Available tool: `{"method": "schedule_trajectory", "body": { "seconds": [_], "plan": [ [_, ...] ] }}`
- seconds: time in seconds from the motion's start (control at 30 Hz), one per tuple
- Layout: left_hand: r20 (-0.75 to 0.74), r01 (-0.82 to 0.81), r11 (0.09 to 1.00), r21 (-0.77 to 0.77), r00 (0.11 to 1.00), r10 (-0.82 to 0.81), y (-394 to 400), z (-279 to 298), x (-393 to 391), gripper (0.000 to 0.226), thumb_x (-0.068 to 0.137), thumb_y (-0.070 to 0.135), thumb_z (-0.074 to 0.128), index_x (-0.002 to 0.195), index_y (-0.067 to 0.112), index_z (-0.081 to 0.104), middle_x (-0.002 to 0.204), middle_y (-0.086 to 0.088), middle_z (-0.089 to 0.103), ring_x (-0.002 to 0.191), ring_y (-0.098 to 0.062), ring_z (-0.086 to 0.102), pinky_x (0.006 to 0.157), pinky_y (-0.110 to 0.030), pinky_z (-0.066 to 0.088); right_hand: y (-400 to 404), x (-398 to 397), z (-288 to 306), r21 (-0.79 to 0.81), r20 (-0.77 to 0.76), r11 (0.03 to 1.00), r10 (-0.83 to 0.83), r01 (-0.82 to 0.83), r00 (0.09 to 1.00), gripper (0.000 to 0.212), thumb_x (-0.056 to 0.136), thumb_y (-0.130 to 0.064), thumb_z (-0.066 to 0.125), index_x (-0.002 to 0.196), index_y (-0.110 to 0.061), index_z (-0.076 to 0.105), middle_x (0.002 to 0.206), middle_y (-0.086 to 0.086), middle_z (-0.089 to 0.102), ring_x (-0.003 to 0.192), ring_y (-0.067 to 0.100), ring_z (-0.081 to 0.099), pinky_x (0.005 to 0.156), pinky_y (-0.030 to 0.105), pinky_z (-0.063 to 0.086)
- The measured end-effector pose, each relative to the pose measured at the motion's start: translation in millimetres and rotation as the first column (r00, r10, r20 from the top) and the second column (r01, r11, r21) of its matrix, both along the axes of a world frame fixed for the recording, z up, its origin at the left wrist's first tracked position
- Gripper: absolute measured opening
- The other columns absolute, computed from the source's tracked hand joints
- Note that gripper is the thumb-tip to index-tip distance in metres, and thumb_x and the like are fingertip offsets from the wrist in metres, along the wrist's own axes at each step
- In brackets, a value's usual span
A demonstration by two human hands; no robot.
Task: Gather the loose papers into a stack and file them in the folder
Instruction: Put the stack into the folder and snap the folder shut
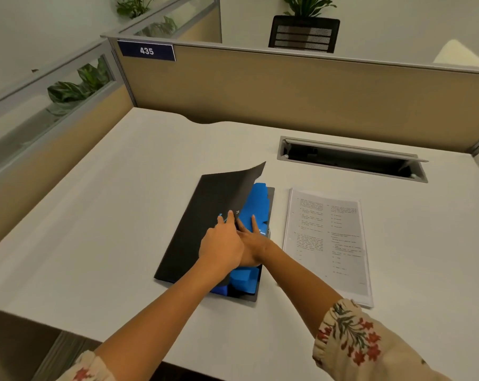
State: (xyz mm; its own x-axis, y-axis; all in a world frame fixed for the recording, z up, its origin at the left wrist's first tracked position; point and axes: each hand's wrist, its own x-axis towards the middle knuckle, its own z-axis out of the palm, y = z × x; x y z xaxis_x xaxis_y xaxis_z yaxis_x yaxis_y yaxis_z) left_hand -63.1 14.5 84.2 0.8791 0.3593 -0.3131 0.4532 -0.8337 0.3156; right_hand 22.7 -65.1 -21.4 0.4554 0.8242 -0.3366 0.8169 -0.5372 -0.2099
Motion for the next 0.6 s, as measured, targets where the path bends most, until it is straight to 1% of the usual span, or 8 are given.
{"method": "schedule_trajectory", "body": {
  "seconds": [0.13, 0.27, 0.33, 0.4, 0.43, 0.47, 0.53, 0.6],
  "plan": [
    [0.028, -0.006, 1.0, 0.003, 1.0, 0.006, -1.8, 0.6, 1.1, 0.082, 0.097, 0.014, 0.054, 0.158, 0.031, 0.002, 0.167, -0.011, 0.004, 0.132, -0.032, 0.048, 0.094, -0.034, 0.051, -4.8, 5.2, -2.4, 0.013, -0.035, 1.0, -0.018, 0.019, 0.999, 0.086, 0.089, -0.069, 0.042, 0.158, -0.028, 0.009, 0.167, 0.001, 0.007, 0.151, 0.035, -0.013, 0.113, 0.069, -0.015],
    [0.012, 0.017, 1.0, 0.008, 1.0, -0.017, -3.1, -0.7, 1.1, 0.083, 0.098, 0.014, 0.054, 0.158, 0.034, -0.001, 0.166, -0.015, 0.004, 0.13, -0.032, 0.05, 0.093, -0.035, 0.052, -3.3, 3.4, 6.2, 0.028, -0.086, 0.997, -0.064, 0.067, 0.994, 0.081, 0.091, -0.06, 0.049, 0.157, -0.026, 0.017, 0.166, 0.003, 0.014, 0.153, 0.033, -0.006, 0.115, 0.068, -0.011],
    [0.009, 0.045, 0.999, 0.03, 0.999, -0.046, -3.9, -2.1, 0.5, 0.081, 0.099, 0.015, 0.051, 0.158, 0.033, -0.001, 0.165, -0.016, 0.007, 0.128, -0.032, 0.051, 0.092, -0.035, 0.052, -3.2, -1.1, 15.9, 0.076, -0.066, 0.993, -0.08, 0.085, 0.995, 0.072, 0.092, -0.048, 0.056, 0.154, -0.021, 0.03, 0.162, 0.006, 0.027, 0.152, 0.031, 0.011, 0.119, 0.066, 0.003],
    [0.012, 0.065, 0.997, 0.046, 0.998, -0.066, -4.9, -4.2, 0.2, 0.079, 0.099, 0.017, 0.05, 0.158, 0.032, -0.001, 0.165, -0.017, 0.01, 0.127, -0.033, 0.052, 0.091, -0.035, 0.052, -7.0, -5.7, 25.4, 0.24, -0.075, 0.959, -0.137, 0.151, 0.988, 0.053, 0.092, -0.031, 0.062, 0.14, -0.012, 0.051, 0.145, 0.012, 0.051, 0.135, 0.031, 0.046, 0.115, 0.058, 0.031],
    [0.016, 0.068, 0.996, 0.049, 0.997, -0.069, -5.1, -5.3, 0.0, 0.079, 0.1, 0.018, 0.05, 0.158, 0.032, -0.001, 0.165, -0.017, 0.01, 0.127, -0.033, 0.052, 0.092, -0.035, 0.052, -10.7, -7.3, 28.9, 0.356, -0.11, 0.909, -0.189, 0.216, 0.976, 0.043, 0.091, -0.025, 0.065, 0.131, -0.009, 0.058, 0.133, 0.013, 0.061, 0.119, 0.028, 0.058, 0.106, 0.05, 0.045],
    [0.02, 0.072, 0.996, 0.05, 0.997, -0.073, -5.6, -6.6, -0.2, 0.078, 0.1, 0.019, 0.05, 0.158, 0.032, -0.001, 0.165, -0.017, 0.01, 0.128, -0.033, 0.051, 0.092, -0.035, 0.052, -17.5, -9.2, 32.3, 0.459, -0.153, 0.842, -0.237, 0.282, 0.959, 0.037, 0.09, -0.022, 0.066, 0.124, -0.01, 0.062, 0.123, 0.01, 0.066, 0.108, 0.024, 0.062, 0.098, 0.039, 0.051],
    [0.026, 0.084, 0.995, 0.059, 0.996, -0.086, -6.1, -9.4, -0.3, 0.078, 0.099, 0.019, 0.05, 0.158, 0.031, -0.001, 0.165, -0.018, 0.01, 0.128, -0.034, 0.051, 0.088, -0.032, 0.051, -35.7, -12.1, 39.1, 0.617, -0.188, 0.7, -0.312, 0.359, 0.931, 0.025, 0.09, -0.02, 0.064, 0.114, -0.017, 0.067, 0.111, 0.002, 0.069, 0.101, 0.011, 0.059, 0.09, 0.023, 0.045],
    [0.038, 0.103, 0.991, 0.084, 0.994, -0.106, -5.9, -12.9, -0.3, 0.077, 0.099, 0.018, 0.049, 0.158, 0.029, 0.0, 0.164, -0.019, 0.012, 0.123, -0.032, 0.055, 0.076, -0.026, 0.047, -58.9, -11.9, 43.4, 0.734, -0.236, 0.512, -0.424, 0.446, 0.875, 0.016, 0.09, -0.017, 0.063, 0.104, -0.022, 0.07, 0.102, -0.007, 0.069, 0.097, 0.004, 0.057, 0.087, 0.02, 0.045]
  ]
}}
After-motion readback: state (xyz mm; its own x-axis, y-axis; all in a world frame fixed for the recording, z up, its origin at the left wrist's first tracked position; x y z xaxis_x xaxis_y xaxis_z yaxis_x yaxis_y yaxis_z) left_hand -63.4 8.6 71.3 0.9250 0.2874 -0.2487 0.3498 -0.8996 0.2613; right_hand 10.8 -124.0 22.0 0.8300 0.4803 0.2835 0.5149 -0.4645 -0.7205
